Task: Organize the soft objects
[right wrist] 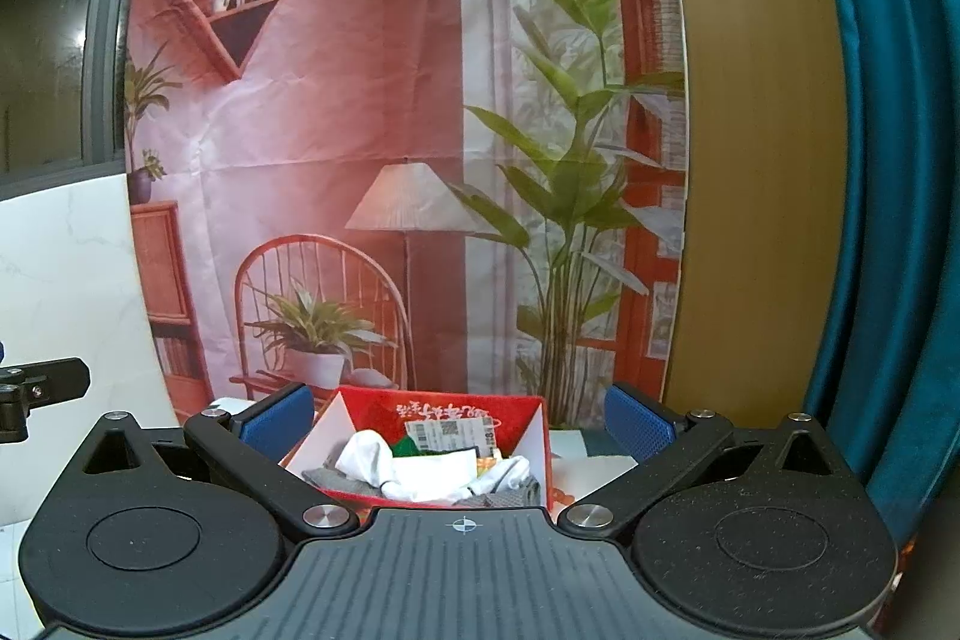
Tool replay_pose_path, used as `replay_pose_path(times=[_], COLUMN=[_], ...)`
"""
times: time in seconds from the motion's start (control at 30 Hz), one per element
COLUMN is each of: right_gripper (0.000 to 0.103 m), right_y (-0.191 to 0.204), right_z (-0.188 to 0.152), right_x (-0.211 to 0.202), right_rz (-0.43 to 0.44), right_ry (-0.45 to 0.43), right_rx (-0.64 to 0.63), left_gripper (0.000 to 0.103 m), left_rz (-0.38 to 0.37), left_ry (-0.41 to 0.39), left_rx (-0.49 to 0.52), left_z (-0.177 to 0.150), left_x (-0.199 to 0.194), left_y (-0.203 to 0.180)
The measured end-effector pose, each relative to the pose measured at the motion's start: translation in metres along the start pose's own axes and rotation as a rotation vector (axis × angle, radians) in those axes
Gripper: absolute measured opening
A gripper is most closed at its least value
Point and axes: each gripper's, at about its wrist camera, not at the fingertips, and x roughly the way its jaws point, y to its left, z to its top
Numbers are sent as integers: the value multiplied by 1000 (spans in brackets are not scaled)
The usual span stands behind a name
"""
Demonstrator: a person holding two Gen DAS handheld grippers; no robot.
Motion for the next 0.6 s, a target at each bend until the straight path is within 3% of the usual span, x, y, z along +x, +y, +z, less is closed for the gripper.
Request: replay_pose_path(times=[0.6], right_gripper=[103], right_y=[0], right_z=[0], right_x=[0], right_rz=[-1], right_ry=[0], right_rx=[0], left_gripper=[103], left_rz=[-1], left_ry=[5], left_rx=[-5], left_z=[-3], left_x=[1], left_y=[0])
